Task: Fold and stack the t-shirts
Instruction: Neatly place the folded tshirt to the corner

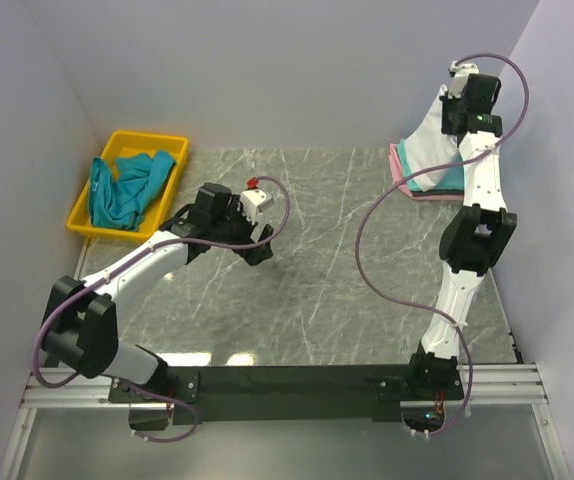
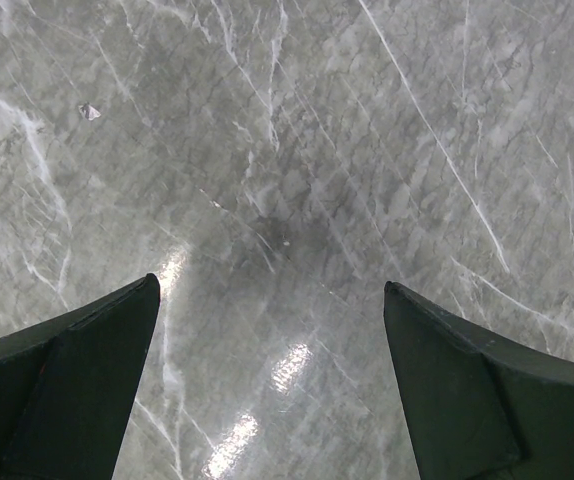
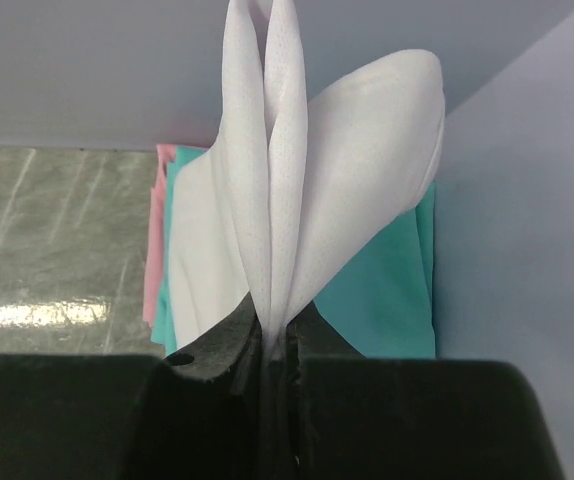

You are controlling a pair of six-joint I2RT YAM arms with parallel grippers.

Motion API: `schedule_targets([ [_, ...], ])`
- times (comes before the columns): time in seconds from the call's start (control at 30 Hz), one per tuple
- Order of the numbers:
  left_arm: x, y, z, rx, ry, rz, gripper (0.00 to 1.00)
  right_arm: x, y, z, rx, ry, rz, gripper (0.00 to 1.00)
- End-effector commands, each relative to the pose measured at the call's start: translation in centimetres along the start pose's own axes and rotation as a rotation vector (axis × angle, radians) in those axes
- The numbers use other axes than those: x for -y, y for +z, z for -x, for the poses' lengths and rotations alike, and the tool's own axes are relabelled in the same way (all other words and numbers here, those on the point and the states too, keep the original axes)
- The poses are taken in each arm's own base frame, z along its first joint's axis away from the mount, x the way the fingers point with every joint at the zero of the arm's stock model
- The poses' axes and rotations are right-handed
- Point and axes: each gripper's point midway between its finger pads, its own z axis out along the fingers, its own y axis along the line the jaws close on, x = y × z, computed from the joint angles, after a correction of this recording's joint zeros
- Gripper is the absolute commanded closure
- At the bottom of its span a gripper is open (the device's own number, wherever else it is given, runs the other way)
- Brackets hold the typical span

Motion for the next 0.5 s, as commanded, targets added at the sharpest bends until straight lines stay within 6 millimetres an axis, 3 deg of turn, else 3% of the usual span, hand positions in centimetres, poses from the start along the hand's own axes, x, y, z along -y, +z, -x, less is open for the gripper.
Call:
schedule_targets([
  [0.0, 0.0, -0.2, 2.0, 0.043, 0.031, -0.012, 0.00, 1.1, -0.4, 2.5, 0.088, 0.023, -0.012, 1.00],
  [0.03, 0.0, -0.2, 1.9, 0.039, 0.028, -0.013, 0.01, 0.8, -0.5, 2.4, 0.084, 0.032, -0.001, 1.00],
  [0.27, 0.0, -0.2, 2.0, 0.048, 0.021, -0.013, 0.01, -1.7, -4.6, 7.0, 0.194, 0.090, 0.086, 1.00],
  [0.47, 0.2, -0.5, 1.9, 0.052, 0.025, -0.013, 0.01, -4.2, -6.6, 9.4, 0.238, 0.123, 0.143, 1.00],
])
